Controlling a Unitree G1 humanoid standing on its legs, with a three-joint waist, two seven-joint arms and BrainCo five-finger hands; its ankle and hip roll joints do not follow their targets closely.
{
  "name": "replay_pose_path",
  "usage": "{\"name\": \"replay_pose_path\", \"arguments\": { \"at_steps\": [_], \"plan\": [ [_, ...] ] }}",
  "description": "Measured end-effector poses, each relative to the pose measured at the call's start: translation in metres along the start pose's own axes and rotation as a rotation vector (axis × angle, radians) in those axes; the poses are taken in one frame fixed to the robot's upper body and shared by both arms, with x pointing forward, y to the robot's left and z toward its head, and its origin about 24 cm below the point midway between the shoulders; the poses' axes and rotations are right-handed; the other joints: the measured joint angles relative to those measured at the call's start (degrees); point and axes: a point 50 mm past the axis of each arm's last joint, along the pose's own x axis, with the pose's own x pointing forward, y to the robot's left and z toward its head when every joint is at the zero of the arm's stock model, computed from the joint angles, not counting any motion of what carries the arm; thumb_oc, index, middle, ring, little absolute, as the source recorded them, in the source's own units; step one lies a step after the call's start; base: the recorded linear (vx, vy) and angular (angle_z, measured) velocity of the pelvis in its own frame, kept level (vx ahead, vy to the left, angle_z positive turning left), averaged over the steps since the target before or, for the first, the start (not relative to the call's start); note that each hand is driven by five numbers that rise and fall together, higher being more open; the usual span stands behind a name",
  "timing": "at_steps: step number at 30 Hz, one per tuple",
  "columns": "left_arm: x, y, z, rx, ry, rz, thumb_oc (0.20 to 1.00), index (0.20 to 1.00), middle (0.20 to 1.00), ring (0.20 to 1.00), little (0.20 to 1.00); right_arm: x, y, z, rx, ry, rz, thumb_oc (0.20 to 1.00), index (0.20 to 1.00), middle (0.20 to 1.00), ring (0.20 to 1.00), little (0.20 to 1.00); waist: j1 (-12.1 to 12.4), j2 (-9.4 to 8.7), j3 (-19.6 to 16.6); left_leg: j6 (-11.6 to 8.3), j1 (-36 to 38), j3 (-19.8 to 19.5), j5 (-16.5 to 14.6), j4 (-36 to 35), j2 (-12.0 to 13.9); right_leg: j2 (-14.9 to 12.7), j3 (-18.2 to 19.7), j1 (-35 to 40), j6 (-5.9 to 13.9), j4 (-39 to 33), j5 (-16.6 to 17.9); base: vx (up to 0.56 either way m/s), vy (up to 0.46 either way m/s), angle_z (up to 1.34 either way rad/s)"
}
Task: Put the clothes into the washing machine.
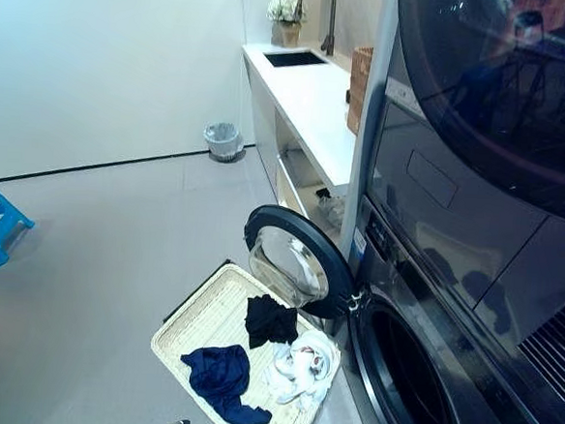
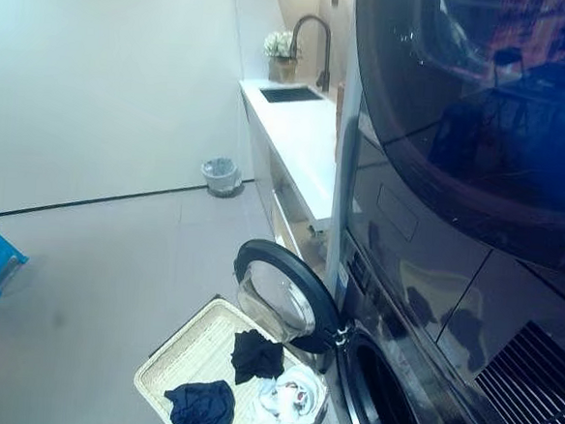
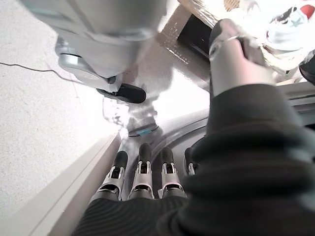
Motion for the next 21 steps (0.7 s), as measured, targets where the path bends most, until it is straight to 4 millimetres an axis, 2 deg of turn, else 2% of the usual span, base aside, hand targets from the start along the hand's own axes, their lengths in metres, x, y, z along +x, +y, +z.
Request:
{"name": "replay_pose_path", "arguments": {
  "at_steps": [1, 3, 4, 5, 7, 12, 13, 17, 21],
  "plan": [
    [0.003, 0.002, 0.011, -0.016, -0.041, 0.016, 1.0, 1.0, 1.0, 1.0, 1.0, 0.001, -0.001, 0.012, 0.004, -0.035, -0.006, 1.0, 1.0, 1.0, 1.0, 1.0, 0.0, 0.64, 1.25, 0.11, -1.15, -0.43, 0.58, 0.07, -0.01, 0.05, -0.07, -1.19, -0.01, 0.13, 0.46, -0.27, 0.005, 0.13],
    [0.011, 0.013, 0.055, -0.065, -0.197, 0.088, 1.0, 1.0, 1.0, 1.0, 1.0, 0.001, -0.001, 0.059, 0.025, -0.165, -0.003, 1.0, 1.0, 1.0, 1.0, 1.0, 0.04, 0.82, 6.19, 0.29, -5.95, -1.08, 2.47, 0.34, 0.08, 0.45, -0.51, -5.76, -0.21, 0.5, 1.92, -0.27, 0.021, 0.11],
    [0.013, 0.02, 0.083, -0.095, -0.293, 0.136, 1.0, 1.0, 1.0, 1.0, 1.0, -0.002, 0.001, 0.085, 0.037, -0.234, 0.001, 1.0, 1.0, 1.0, 1.0, 1.0, 0.18, 0.82, 8.38, 0.28, -8.31, -1.2, 3.42, 0.28, 0.11, 0.6, -0.57, -8.17, -0.06, 0.54, 2.43, -0.19, 0.024, 0.02],
    [0.013, 0.023, 0.094, -0.11, -0.34, 0.162, 1.0, 1.0, 1.0, 1.0, 1.0, -0.003, 0.001, 0.095, 0.041, -0.261, 0.001, 1.0, 1.0, 1.0, 1.0, 1.0, 0.24, 0.84, 9.32, 0.29, -9.65, -1.32, 3.86, 0.36, 0.1, 0.69, -0.63, -9.47, -0.03, 0.64, 2.79, -0.12, 0.02, 0.01],
    [0.009, 0.036, 0.137, -0.138, -0.502, 0.247, 1.0, 1.0, 1.0, 1.0, 1.0, -0.011, 0.001, 0.138, 0.056, -0.384, -0.002, 1.0, 1.0, 1.0, 1.0, 1.0, 0.33, 1.34, 13.96, 0.31, -12.11, -1.96, 4.91, -0.21, 0.18, 0.89, -0.77, -11.79, -0.1, 0.38, 4.13, -0.09, 0.013, 0.05],
    [-0.005, 0.056, 0.178, -0.241, -0.693, 0.434, 1.0, 1.0, 1.0, 1.0, 1.0, -0.021, -0.004, 0.168, 0.077, -0.491, -0.007, 1.0, 1.0, 1.0, 1.0, 1.0, 1.7, 1.64, 16.49, 0.86, -16.4, -2.19, 5.69, -0.19, -0.34, 0.41, -0.78, -17.96, 0.22, 3.71, 3.52, -0.09, -0.003, -0.05],
    [-0.01, 0.061, 0.197, -0.261, -0.749, 0.476, 1.0, 1.0, 1.0, 1.0, 1.0, -0.024, -0.005, 0.177, 0.077, -0.514, -0.008, 1.0, 1.0, 1.0, 1.0, 1.0, 1.86, 1.58, 18.63, 1.08, -16.96, -2.28, 6.34, 0.03, -0.49, 0.26, -0.82, -19.18, 0.07, 5.46, 3.15, -0.07, -0.036, 0.08],
    [-0.028, 0.072, 0.238, -0.279, -0.908, 0.602, 1.0, 1.0, 1.0, 1.0, 1.0, -0.031, -0.003, 0.194, 0.087, -0.562, 0.006, 1.0, 1.0, 1.0, 1.0, 1.0, 2.15, 0.93, 19.74, 1.27, -21.71, -2.49, 6.51, 1.31, -0.93, -1.16, -0.74, -27.08, 0.08, 13.99, -0.63, -0.05, -0.032, 0.09],
    [-0.055, 0.082, 0.277, -0.19, -1.117, 0.736, 1.0, 1.0, 1.0, 1.0, 1.0, -0.04, -0.002, 0.212, 0.097, -0.64, 0.02, 1.0, 1.0, 1.0, 1.0, 1.0, 1.93, 0.36, 19.83, 1.15, -26.77, -2.66, 6.48, 3.71, -1.65, -2.48, -0.47, -34.57, -0.31, 21.94, -3.94, -0.05, -0.042, 0.08]
  ]
}}
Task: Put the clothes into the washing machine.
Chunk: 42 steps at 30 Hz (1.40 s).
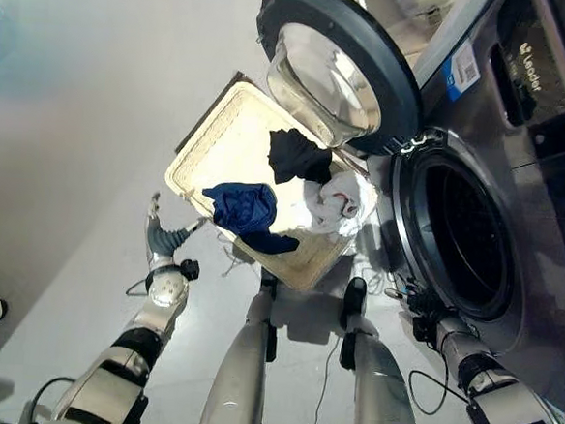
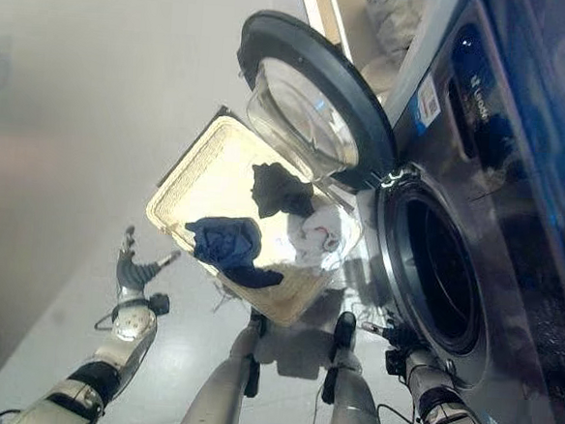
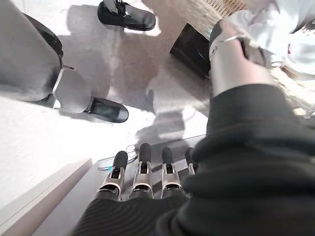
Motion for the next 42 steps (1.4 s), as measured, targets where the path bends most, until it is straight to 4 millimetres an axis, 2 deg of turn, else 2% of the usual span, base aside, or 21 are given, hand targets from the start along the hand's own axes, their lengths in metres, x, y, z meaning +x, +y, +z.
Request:
{"name": "replay_pose_path", "arguments": {
  "at_steps": [4, 8, 11, 12, 16, 20, 24, 33, 42],
  "plan": [
    [0.014, -0.005, 0.032, 0.112, -0.244, -0.017, 1.0, 1.0, 1.0, 1.0, 1.0, 0.002, -0.002, 0.023, 0.001, -0.08, -0.001, 1.0, 1.0, 1.0, 1.0, 1.0, -0.18, -0.63, 0.17, -0.58, -4.93, -0.06, -0.07, 2.63, -0.27, -0.33, 0.63, -6.29, -0.67, 5.27, -1.57, -0.05, -0.018, 0.0],
    [0.024, -0.019, 0.065, 0.282, -0.513, -0.15, 1.0, 1.0, 1.0, 1.0, 1.0, 0.002, -0.006, 0.044, -0.012, -0.144, -0.006, 1.0, 1.0, 1.0, 1.0, 1.0, -0.62, -1.42, 0.16, -1.58, -10.91, -0.5, -0.59, 5.88, -0.05, -0.43, 0.83, -12.89, -1.5, 9.3, -2.57, -0.03, 0.022, 0.0],
    [0.029, -0.025, 0.073, 0.376, -0.579, -0.215, 1.0, 1.0, 1.0, 1.0, 1.0, 0.002, -0.009, 0.053, -0.014, -0.168, -0.011, 1.0, 1.0, 1.0, 1.0, 1.0, -0.99, -1.57, 0.23, -1.65, -13.35, -0.74, -0.73, 7.26, -0.05, -0.45, 0.98, -15.29, -1.76, 10.46, -2.49, -0.02, 0.036, -0.02],
    [0.033, -0.026, 0.077, 0.404, -0.591, -0.226, 1.0, 1.0, 1.0, 1.0, 1.0, 0.002, -0.009, 0.056, -0.017, -0.175, -0.009, 1.0, 1.0, 1.0, 1.0, 1.0, -2.02, -1.72, 0.28, -1.74, -14.26, -0.72, -0.77, 7.88, -0.09, -0.45, 1.15, -16.14, -1.8, 10.84, -2.46, -0.02, 0.033, -0.01],
    [0.05, -0.03, 0.09, 0.527, -0.63, -0.297, 1.0, 1.0, 1.0, 1.0, 1.0, 0.002, -0.01, 0.062, -0.027, -0.19, -0.001, 1.0, 1.0, 1.0, 1.0, 1.0, -2.23, -2.37, 0.57, -1.58, -16.1, -0.2, -0.64, 8.16, -0.07, -0.43, 1.88, -18.55, -2.04, 11.43, -2.25, -0.02, 0.035, -0.05],
    [0.058, -0.028, 0.084, 0.658, -0.599, -0.391, 1.0, 1.0, 1.0, 1.0, 1.0, 0.002, -0.01, 0.07, -0.06, -0.204, 0.013, 1.0, 1.0, 1.0, 1.0, 1.0, -3.51, -2.49, 0.57, -1.43, -17.29, 0.07, -0.52, 8.32, -0.21, -0.53, 2.18, -19.78, -2.31, 11.78, -1.84, -0.01, 0.045, -0.02],
    [0.064, -0.027, 0.074, 0.757, -0.523, -0.452, 1.0, 1.0, 1.0, 1.0, 1.0, 0.002, -0.012, 0.077, -0.063, -0.219, 0.011, 1.0, 1.0, 1.0, 1.0, 1.0, -3.73, -2.52, 0.56, -1.46, -17.88, 0.21, -0.56, 8.3, -0.1, -0.51, 2.24, -20.54, -2.3, 11.68, -1.85, -0.01, 0.041, -0.03],
    [0.076, -0.012, 0.06, 0.858, -0.39, -0.429, 1.0, 1.0, 1.0, 1.0, 1.0, 0.003, -0.009, 0.086, -0.068, -0.239, 0.031, 1.0, 1.0, 1.0, 1.0, 1.0, -4.72, -2.57, 0.54, -1.46, -19.56, 0.03, -0.54, 8.6, -0.22, -0.49, 2.17, -22.13, -2.31, 12.24, -1.85, 0.0, 0.0, 0.0],
    [0.074, 0.0, 0.042, 0.892, -0.296, -0.391, 1.0, 1.0, 1.0, 1.0, 1.0, 0.003, -0.008, 0.089, -0.067, -0.251, 0.03, 1.0, 1.0, 1.0, 1.0, 1.0, -4.74, -2.58, 0.53, -1.49, -19.83, -0.09, -0.54, 8.6, -0.13, -0.36, 2.04, -22.39, -2.22, 12.31, -1.93, 0.0, -0.003, 0.0]
  ]
}}
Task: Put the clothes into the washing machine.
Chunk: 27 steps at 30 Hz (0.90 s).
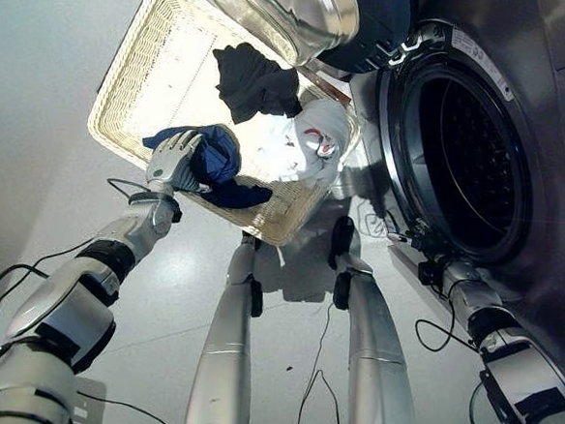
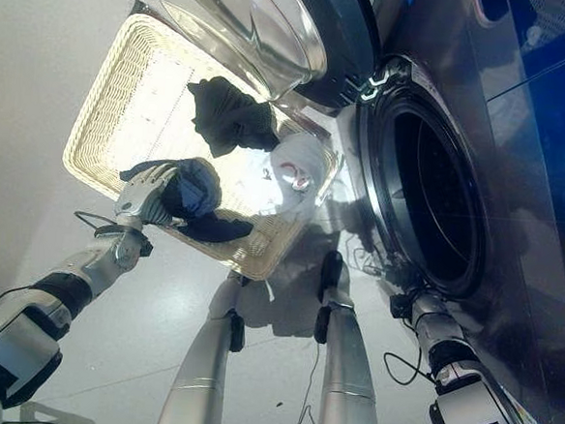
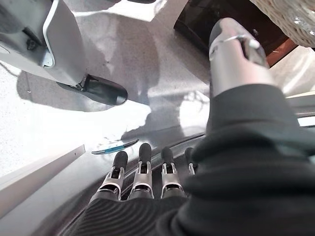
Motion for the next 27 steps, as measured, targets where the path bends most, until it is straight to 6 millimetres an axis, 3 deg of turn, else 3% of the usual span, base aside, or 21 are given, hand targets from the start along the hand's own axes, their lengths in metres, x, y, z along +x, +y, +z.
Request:
{"name": "replay_pose_path", "arguments": {
  "at_steps": [10, 22, 27],
  "plan": [
    [-0.002, -0.001, -0.012, 0.018, 0.061, 0.005, 1.0, 1.0, 1.0, 1.0, 1.0, 0.003, 0.004, 0.009, -0.011, -0.012, 0.011, 1.0, 1.0, 1.0, 1.0, 1.0, -0.08, 0.0, 0.0, 0.0, -0.56, 0.06, 0.01, 0.05, -0.02, -0.04, 0.07, -0.59, -0.13, 0.07, 0.09, 0.0, 0.0, 0.0],
    [0.01, 0.008, -0.003, 0.089, 0.042, 0.031, 1.0, 1.0, 1.0, 1.0, 1.0, 0.007, 0.007, 0.023, -0.021, -0.036, 0.019, 1.0, 1.0, 1.0, 1.0, 1.0, -0.3, -0.2, -0.1, -0.06, -1.02, 0.15, -0.05, 0.31, 0.1, 0.14, 0.29, -1.07, -0.25, 0.08, 0.16, 0.0, 0.0, 0.0],
    [0.018, 0.015, 0.002, 0.103, 0.045, 0.061, 1.0, 1.0, 1.0, 1.0, 1.0, 0.009, 0.01, 0.029, -0.026, -0.046, 0.034, 1.0, 1.0, 1.0, 1.0, 1.0, -0.37, -1.06, -0.02, -0.1, -1.83, 0.16, -0.08, 1.19, 0.26, 0.31, 0.38, -1.74, -0.37, 0.36, 0.28, 0.0, 0.0, -0.01]
  ]
}}
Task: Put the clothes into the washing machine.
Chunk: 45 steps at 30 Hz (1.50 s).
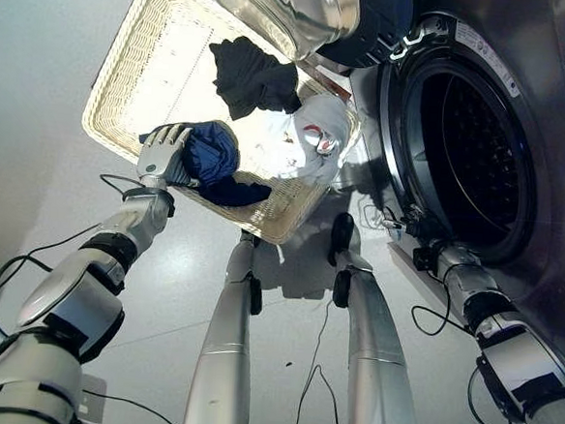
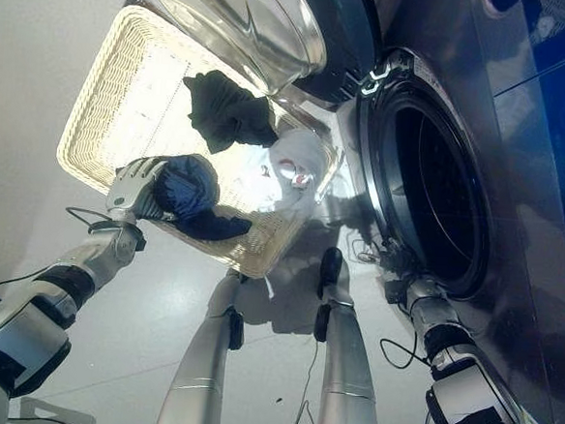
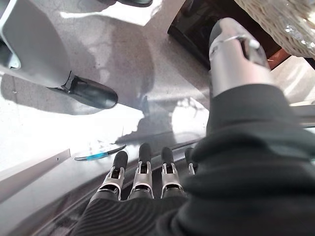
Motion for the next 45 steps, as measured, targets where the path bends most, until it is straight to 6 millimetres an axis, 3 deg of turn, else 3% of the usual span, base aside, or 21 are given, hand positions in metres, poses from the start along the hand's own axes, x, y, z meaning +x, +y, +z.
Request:
{"name": "replay_pose_path", "arguments": {
  "at_steps": [4, 8, 9, 12, 19, 32, 39, 41, 42, 45],
  "plan": [
    [0.0, -0.001, 0.001, 0.045, -0.016, -0.01, 1.0, 1.0, 1.0, 1.0, 1.0, 0.001, 0.002, 0.002, 0.002, -0.006, 0.004, 1.0, 1.0, 1.0, 1.0, 1.0, -0.18, -1.24, -0.03, -0.01, -0.02, 0.04, -0.01, 0.15, 0.0, 0.03, 0.07, -0.02, -0.02, 0.03, 0.02, 0.0, 0.0, 0.0],
    [0.0, -0.003, 0.001, 0.054, -0.011, -0.016, 1.0, 1.0, 1.0, 1.0, 1.0, 0.001, 0.003, 0.002, -0.006, -0.004, 0.008, 1.0, 1.0, 1.0, 1.0, 1.0, -0.31, -1.37, -0.02, -0.05, -0.04, 0.06, -0.05, 0.15, 0.06, 0.12, 0.11, -0.02, 0.06, -0.32, 0.02, 0.0, 0.0, 0.0],
    [0.0, -0.003, 0.001, 0.058, -0.005, -0.02, 0.583, 0.583, 0.583, 0.583, 0.583, 0.001, 0.004, 0.002, -0.014, -0.001, 0.013, 1.0, 1.0, 1.0, 1.0, 1.0, -0.34, -1.37, -0.02, -0.05, -0.06, 0.05, -0.05, 0.15, 0.07, 0.12, 0.11, -0.02, 0.09, -0.33, 0.02, 0.0, 0.0, 0.0],
    [0.002, -0.003, 0.001, 0.076, 0.004, -0.053, 0.2, 0.2, 0.2, 0.2, 0.2, 0.002, 0.005, 0.003, -0.025, 0.002, 0.016, 1.0, 1.0, 1.0, 1.0, 1.0, -0.78, -1.37, -0.03, -0.05, -0.16, 0.03, -0.05, 0.16, 0.06, 0.13, 0.09, -0.04, 0.11, -0.44, 0.08, 0.0, 0.0, 0.0],
    [0.009, 0.001, 0.004, 0.083, 0.021, -0.12, 0.2, 0.2, 0.2, 0.2, 0.2, 0.004, 0.006, 0.011, -0.026, -0.018, 0.019, 1.0, 1.0, 1.0, 1.0, 1.0, -1.21, -1.37, -0.03, -0.03, -0.24, 0.11, -0.05, 0.26, 0.04, 0.13, 0.13, -0.03, 0.05, -0.5, 0.34, 0.0, 0.0, 0.0],
    [0.007, -0.009, 0.009, 0.061, 0.031, -0.221, 0.2, 0.2, 0.2, 0.2, 0.2, 0.005, 0.009, 0.014, -0.01, -0.032, 0.024, 1.0, 1.0, 1.0, 1.0, 1.0, -1.14, -1.37, -0.03, -0.05, -0.23, 0.16, -0.06, 0.74, 0.12, 0.21, 0.24, -0.02, 0.16, -0.42, 0.3, 0.0, 0.0, 0.0],
    [0.0, -0.008, 0.011, -0.372, 0.085, -0.08, 0.2, 0.2, 0.2, 0.2, 0.2, 0.002, 0.019, 0.033, 0.187, -0.173, 0.075, 1.0, 1.0, 1.0, 1.0, 1.0, -0.96, -1.37, -0.03, -0.08, -0.23, 0.13, -0.08, 0.71, 0.14, 0.24, 0.26, -0.03, 0.01, -0.45, 0.39, 0.0, 0.0, 0.0],
    [-0.001, -0.008, 0.012, -0.404, 0.086, -0.067, 0.2, 0.2, 0.2, 0.2, 0.2, 0.002, 0.021, 0.035, 0.199, -0.186, 0.083, 1.0, 1.0, 1.0, 1.0, 1.0, -0.91, -1.37, -0.03, -0.08, -0.23, 0.13, -0.09, 0.69, 0.13, 0.24, 0.26, -0.03, 0.02, -0.46, 0.39, 0.0, -0.02, 0.0],
    [-0.009, -0.002, 0.021, -0.632, 0.054, 0.043, 0.2, 0.2, 0.2, 0.2, 0.2, -0.007, 0.032, 0.049, 0.292, -0.292, 0.143, 1.0, 1.0, 1.0, 1.0, 1.0, -0.59, -1.37, -0.02, -0.14, -0.33, 0.04, -0.14, 0.45, 0.13, 0.23, 0.25, -0.2, 0.08, -0.58, 0.34, 0.0, -0.043, -0.01],
    [-0.019, 0.003, 0.041, -0.868, -0.016, 0.136, 0.2, 0.2, 0.2, 0.2, 0.2, -0.017, 0.041, 0.056, 0.408, -0.37, 0.194, 1.0, 1.0, 1.0, 1.0, 1.0, 0.43, -1.37, -0.02, -0.16, -0.35, -0.04, -0.15, 0.29, 0.15, 0.3, 0.13, -0.19, 0.26, -0.34, 0.17, 0.0, -0.049, 0.01]
  ]
}}
